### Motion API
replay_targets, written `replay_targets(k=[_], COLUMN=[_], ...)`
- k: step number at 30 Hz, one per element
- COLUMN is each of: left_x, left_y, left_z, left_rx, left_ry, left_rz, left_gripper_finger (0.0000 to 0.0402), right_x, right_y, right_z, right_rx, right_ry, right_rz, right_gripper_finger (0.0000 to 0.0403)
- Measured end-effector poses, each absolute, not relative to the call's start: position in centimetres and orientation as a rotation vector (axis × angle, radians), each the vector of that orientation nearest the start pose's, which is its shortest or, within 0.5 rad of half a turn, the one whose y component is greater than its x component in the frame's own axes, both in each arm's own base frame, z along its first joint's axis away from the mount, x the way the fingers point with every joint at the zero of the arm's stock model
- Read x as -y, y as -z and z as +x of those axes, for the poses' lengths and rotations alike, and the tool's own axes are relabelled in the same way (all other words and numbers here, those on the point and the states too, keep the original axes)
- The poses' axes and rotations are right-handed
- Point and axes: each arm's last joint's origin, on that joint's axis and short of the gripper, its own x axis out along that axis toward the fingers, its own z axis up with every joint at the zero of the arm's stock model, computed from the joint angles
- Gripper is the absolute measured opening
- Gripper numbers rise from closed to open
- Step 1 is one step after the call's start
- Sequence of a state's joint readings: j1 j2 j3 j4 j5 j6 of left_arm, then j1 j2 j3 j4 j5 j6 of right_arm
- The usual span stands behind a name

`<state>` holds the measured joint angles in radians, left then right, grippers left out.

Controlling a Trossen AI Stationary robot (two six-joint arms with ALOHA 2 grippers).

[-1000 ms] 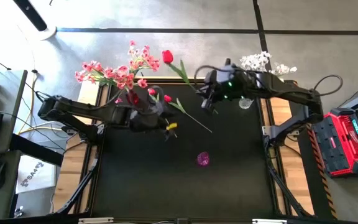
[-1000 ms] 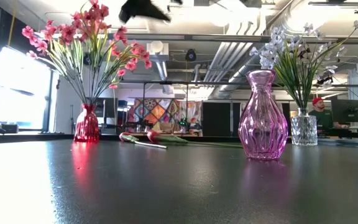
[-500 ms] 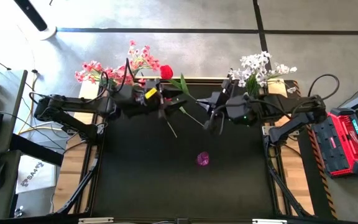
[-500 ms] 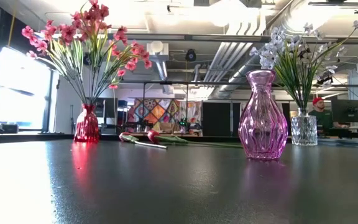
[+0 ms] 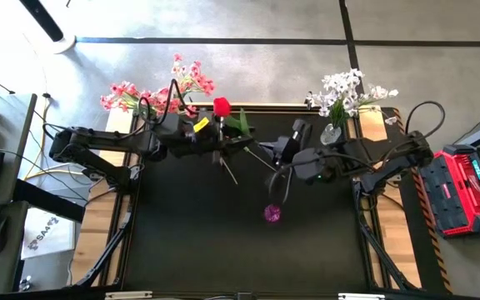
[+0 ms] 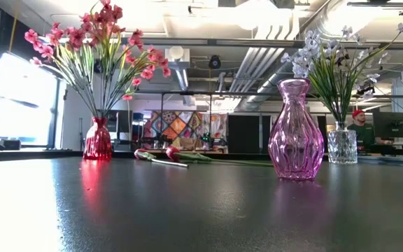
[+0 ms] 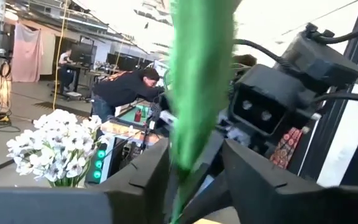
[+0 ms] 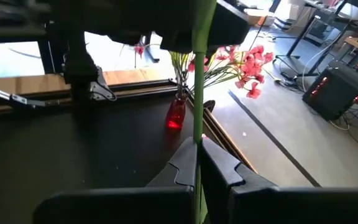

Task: Sort flowers into vase by color
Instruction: Put the middle red tulip into the purple flower vase

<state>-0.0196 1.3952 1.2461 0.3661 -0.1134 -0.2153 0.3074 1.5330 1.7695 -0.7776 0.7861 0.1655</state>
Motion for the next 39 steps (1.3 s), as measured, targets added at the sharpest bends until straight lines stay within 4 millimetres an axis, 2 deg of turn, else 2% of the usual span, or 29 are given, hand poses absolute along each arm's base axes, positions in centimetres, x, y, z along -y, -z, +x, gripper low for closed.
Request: replay_targets(k=[9, 11, 16, 20, 23, 28, 33, 39], left_x=[0.3, 0.3, 0.3, 1.0, 1.8, 3.3, 4.1, 3.8], left_y=[-40.7, -40.6, -40.0, -39.0, -37.8, -34.5, -31.8, -30.8], left_z=[31.9, 32.0, 32.0, 32.7, 33.9, 36.3, 37.9, 38.6], left_rx=[0.22, 0.211, 0.148, 0.08, 0.042, -0.071, -0.147, -0.163], left_ry=[-0.073, -0.076, -0.079, -0.006, 0.106, 0.182, 0.167, 0.111], left_rz=[-0.211, -0.19, -0.175, -0.178, -0.182, -0.181, -0.178, -0.159], left_gripper_finger=[0.0021, 0.0008, 0.0005, 0.0003, 0.0001, 0.0001, 0.0001, 0.0], right_x=[-8.2, -8.1, -8.0, -7.5, -6.9, -6.0, -5.7, -5.7], right_y=[-43.9, -43.6, -43.1, -43.2, -42.9, -43.4, -44.3, -44.5], right_z=[29.6, 29.6, 28.8, 26.4, 24.6, 21.5, 19.9, 19.5], right_rx=[-0.402, -0.42, -0.505, -0.634, -0.749, -0.782, -0.693, -0.677], right_ry=[0.539, 0.525, 0.447, 0.357, 0.371, 0.482, 0.553, 0.553], right_rz=[-0.101, -0.067, 0.029, 0.247, 0.358, 0.407, 0.4, 0.385], right_gripper_finger=[0.0, 0.0006, 0.0063, 0.0119, 0.0142, 0.0142, 0.0129, 0.0118])
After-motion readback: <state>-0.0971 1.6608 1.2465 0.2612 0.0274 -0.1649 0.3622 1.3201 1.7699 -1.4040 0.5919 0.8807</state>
